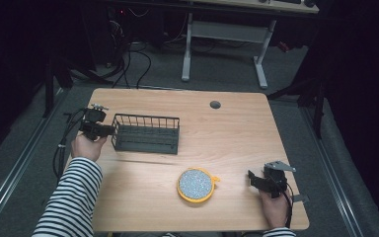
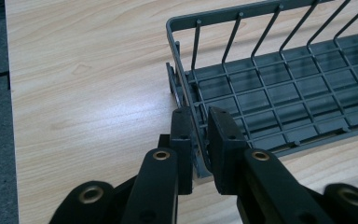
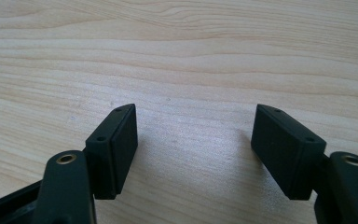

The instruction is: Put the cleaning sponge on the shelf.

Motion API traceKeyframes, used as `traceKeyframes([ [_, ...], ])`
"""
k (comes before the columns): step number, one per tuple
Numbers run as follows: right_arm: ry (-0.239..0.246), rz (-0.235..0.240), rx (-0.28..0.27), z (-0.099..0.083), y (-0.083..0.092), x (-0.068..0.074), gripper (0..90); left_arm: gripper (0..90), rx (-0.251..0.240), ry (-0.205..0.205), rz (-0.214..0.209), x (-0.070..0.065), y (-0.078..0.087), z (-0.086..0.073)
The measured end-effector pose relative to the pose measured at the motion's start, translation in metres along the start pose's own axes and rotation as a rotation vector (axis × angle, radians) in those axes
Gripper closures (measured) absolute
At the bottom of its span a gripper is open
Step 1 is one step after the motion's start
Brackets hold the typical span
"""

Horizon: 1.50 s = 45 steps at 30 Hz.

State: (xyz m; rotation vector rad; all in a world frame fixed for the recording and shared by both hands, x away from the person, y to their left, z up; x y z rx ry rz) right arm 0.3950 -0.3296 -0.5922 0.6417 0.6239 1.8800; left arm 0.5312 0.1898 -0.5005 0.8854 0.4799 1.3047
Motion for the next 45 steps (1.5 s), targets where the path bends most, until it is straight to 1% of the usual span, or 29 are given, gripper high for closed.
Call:
traceKeyframes([
  [3, -0.001, 0.000, 0.003, 0.000, 0.000, 0.000, 31.5, 80.4, 0.001, -0.009, 0.004, -0.002, 0.004, -0.003],
  [4, 0.000, 0.000, 0.002, 0.000, 0.000, 0.000, 31.5, 80.4, -0.012, -0.014, 0.013, -0.002, 0.006, -0.003],
  [6, 0.001, 0.000, 0.000, 0.000, 0.000, 0.000, 31.5, 81.7, -0.030, -0.018, 0.017, -0.002, 0.012, -0.004],
  [8, 0.001, 0.001, -0.001, 0.000, 0.000, 0.000, 31.5, 84.3, -0.043, -0.022, 0.021, -0.003, 0.017, -0.005],
  [10, 0.000, 0.001, 0.000, 0.000, 0.000, 0.000, 31.4, 85.7, -0.050, -0.036, 0.020, -0.004, 0.021, -0.008],
  [14, -0.002, 0.001, 0.002, 0.000, 0.000, 0.000, 31.4, 85.7, -0.048, -0.030, 0.012, -0.004, 0.024, -0.011],
  [21, -0.002, 0.002, 0.002, 0.000, 0.000, 0.000, 31.3, 85.6, -0.036, -0.037, 0.018, -0.007, 0.027, -0.014],
  [23, 0.000, 0.002, 0.000, 0.000, 0.000, 0.000, 31.2, 85.5, -0.033, -0.037, 0.012, -0.007, 0.029, -0.016],
  [26, 0.000, 0.002, 0.001, 0.000, 0.000, 0.000, 31.2, 85.2, -0.026, -0.025, -0.004, -0.009, 0.032, -0.020],
  [31, 0.000, 0.003, 0.000, 0.000, 0.000, 0.000, 31.1, 84.8, -0.021, -0.022, -0.014, -0.012, 0.038, -0.027],
  [38, 0.000, 0.002, 0.003, 0.000, 0.000, 0.000, 31.0, 84.1, -0.015, -0.029, -0.033, -0.016, 0.050, -0.040],
  [45, 0.002, 0.000, 0.004, 0.000, 0.000, 0.000, 31.0, 83.3, -0.012, -0.037, -0.064, -0.023, 0.064, -0.055],
])
Point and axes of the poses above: each handheld gripper's, and its own axes: y roughly backward along the jaws, z roughly out of its top, x roughly to its left, the point moved 9 cm from there along -y, roughly forward along the jaws, and after that the axes turned 14 degrees about z, right-handed, at the moved point
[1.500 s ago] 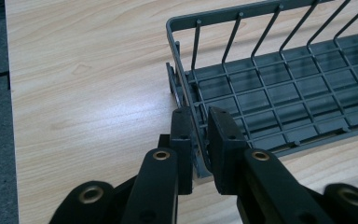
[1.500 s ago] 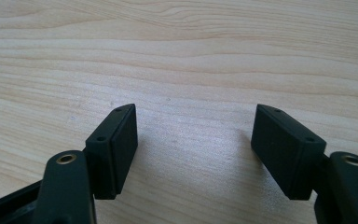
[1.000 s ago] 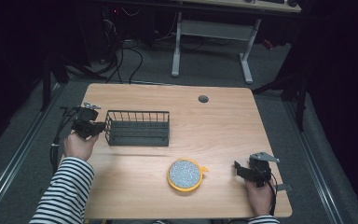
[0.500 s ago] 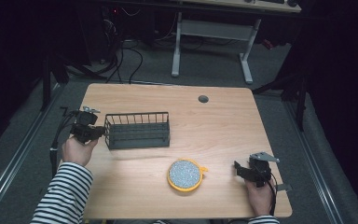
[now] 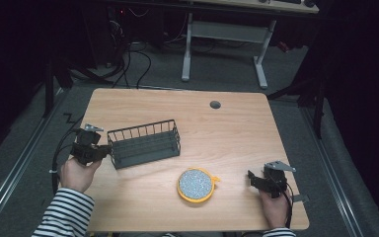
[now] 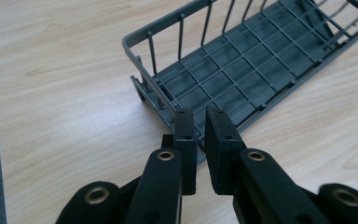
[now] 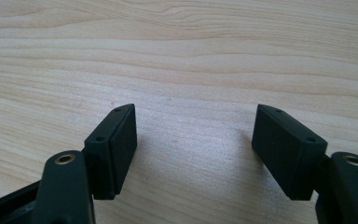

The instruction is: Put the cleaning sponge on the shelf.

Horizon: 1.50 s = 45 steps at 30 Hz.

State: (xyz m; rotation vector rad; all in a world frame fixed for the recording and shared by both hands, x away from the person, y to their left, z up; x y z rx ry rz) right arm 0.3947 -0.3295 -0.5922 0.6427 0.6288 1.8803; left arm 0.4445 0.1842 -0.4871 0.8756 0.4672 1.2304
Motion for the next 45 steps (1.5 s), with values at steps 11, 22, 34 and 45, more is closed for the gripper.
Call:
traceKeyframes([
  [11, 0.001, 0.000, 0.000, 0.000, 0.000, 0.000, 31.0, 82.8, -0.003, -0.031, -0.032, -0.021, 0.019, -0.017],
  [22, 0.003, 0.000, 0.000, 0.000, 0.000, 0.000, 31.0, 82.0, -0.016, -0.016, -0.070, -0.031, 0.025, -0.023],
  [34, 0.000, 0.001, 0.000, 0.000, 0.000, 0.000, 31.0, 69.4, -0.037, 0.015, -0.091, -0.029, 0.022, -0.019],
  [45, -0.001, 0.000, 0.000, 0.000, 0.000, 0.000, 31.0, 41.4, -0.104, 0.084, -0.083, -0.010, 0.027, -0.020],
])
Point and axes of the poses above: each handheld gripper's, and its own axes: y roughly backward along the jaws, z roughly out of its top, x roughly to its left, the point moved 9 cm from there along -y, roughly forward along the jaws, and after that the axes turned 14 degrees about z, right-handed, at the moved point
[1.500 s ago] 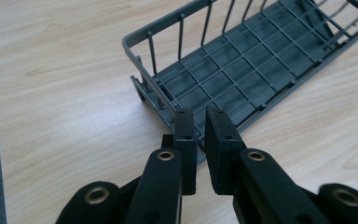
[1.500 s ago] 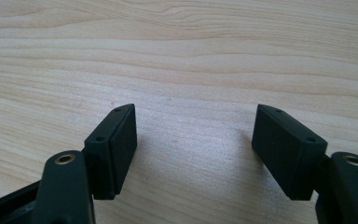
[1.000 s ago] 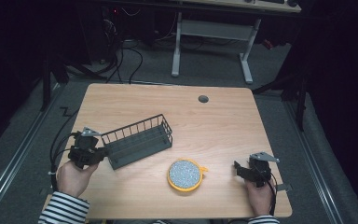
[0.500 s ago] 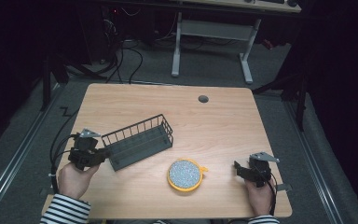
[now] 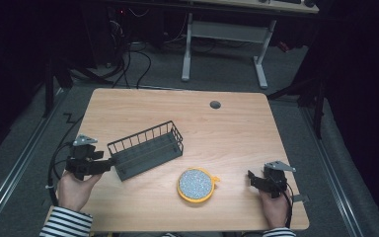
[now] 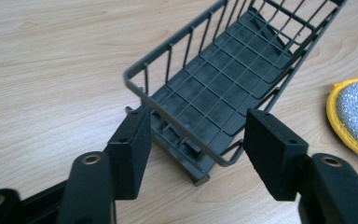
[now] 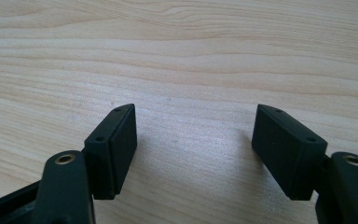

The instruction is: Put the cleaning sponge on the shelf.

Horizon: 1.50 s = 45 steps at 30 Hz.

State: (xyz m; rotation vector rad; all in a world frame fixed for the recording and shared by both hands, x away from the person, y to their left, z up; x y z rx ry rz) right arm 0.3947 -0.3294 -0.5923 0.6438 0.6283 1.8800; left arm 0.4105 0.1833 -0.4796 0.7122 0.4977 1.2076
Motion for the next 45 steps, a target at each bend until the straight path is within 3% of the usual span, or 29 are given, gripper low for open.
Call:
traceKeyframes([
  [8, 0.002, -0.001, 0.000, 0.000, 0.000, 0.000, 31.0, 39.2, -0.032, 0.072, 0.016, 0.022, 0.003, -0.009],
  [13, 0.000, -0.001, 0.000, 0.000, 0.000, 0.000, 31.1, 38.9, -0.044, 0.095, 0.029, 0.034, 0.000, -0.017],
  [15, 0.001, -0.001, 0.000, 0.000, 0.000, 0.000, 31.1, 38.4, -0.058, 0.085, 0.048, 0.040, -0.003, -0.022],
  [21, 0.001, -0.001, 0.000, 0.000, 0.000, 0.000, 31.4, 37.8, -0.060, 0.150, 0.072, 0.055, -0.019, -0.045],
  [25, 0.001, 0.000, -0.001, 0.000, 0.000, 0.000, 31.7, 37.4, -0.050, 0.171, 0.084, 0.060, -0.031, -0.055],
  [36, 0.008, 0.006, 0.001, 0.000, 0.000, 0.000, 31.7, 36.7, -0.035, 0.177, 0.147, 0.067, -0.055, -0.075],
  [45, 0.022, 0.032, 0.038, -0.001, 0.001, 0.007, 30.6, 34.9, -0.015, 0.124, 0.221, 0.065, -0.075, -0.084],
])
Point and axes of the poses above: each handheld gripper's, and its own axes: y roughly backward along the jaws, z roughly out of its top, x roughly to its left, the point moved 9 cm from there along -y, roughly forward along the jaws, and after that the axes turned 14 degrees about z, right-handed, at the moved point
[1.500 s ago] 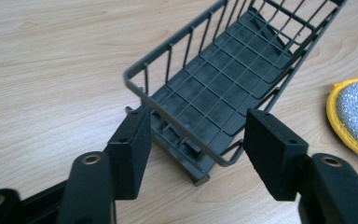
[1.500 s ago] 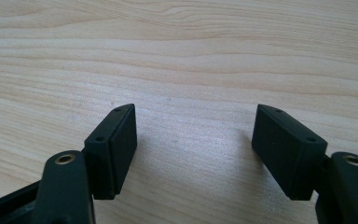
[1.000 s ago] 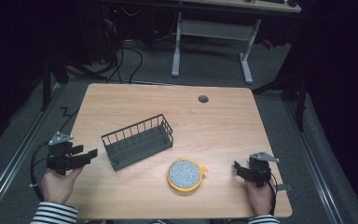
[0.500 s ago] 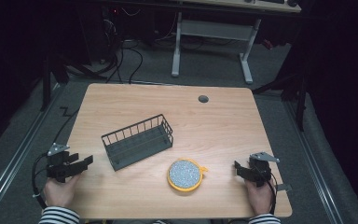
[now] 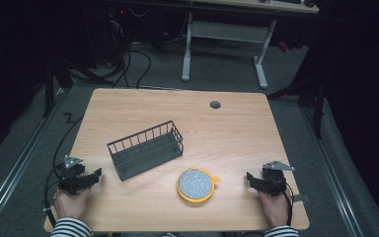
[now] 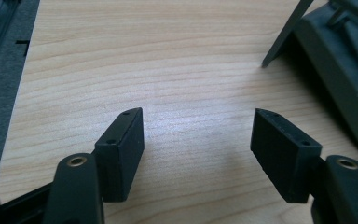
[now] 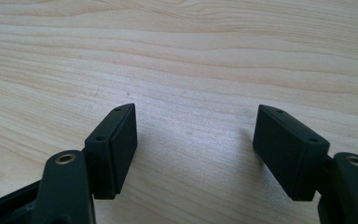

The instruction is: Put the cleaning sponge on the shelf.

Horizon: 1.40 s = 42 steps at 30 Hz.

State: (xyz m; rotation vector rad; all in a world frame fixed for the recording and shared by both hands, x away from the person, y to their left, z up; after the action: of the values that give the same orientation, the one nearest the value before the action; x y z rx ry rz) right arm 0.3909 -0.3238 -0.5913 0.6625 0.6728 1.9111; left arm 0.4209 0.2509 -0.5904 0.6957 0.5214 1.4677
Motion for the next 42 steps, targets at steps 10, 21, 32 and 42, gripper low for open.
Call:
traceKeyframes([
  [10, 0.012, 0.083, 0.003, 0.008, 0.004, 0.018, 35.7, 31.2, -0.062, -0.036, 0.037, -0.004, -0.004, -0.006],
  [21, 0.115, 0.207, 0.005, 0.036, 0.005, 0.066, 39.1, 29.8, -0.059, -0.018, 0.053, -0.005, -0.002, -0.008],
  [32, 0.190, 0.339, 0.057, 0.058, -0.010, 0.115, 39.8, 29.7, -0.059, -0.017, 0.051, -0.005, -0.002, -0.008],
  [42, 0.199, 0.443, 0.173, 0.055, -0.033, 0.143, 39.5, 29.6, -0.058, -0.017, 0.048, -0.005, -0.002, -0.008],
])
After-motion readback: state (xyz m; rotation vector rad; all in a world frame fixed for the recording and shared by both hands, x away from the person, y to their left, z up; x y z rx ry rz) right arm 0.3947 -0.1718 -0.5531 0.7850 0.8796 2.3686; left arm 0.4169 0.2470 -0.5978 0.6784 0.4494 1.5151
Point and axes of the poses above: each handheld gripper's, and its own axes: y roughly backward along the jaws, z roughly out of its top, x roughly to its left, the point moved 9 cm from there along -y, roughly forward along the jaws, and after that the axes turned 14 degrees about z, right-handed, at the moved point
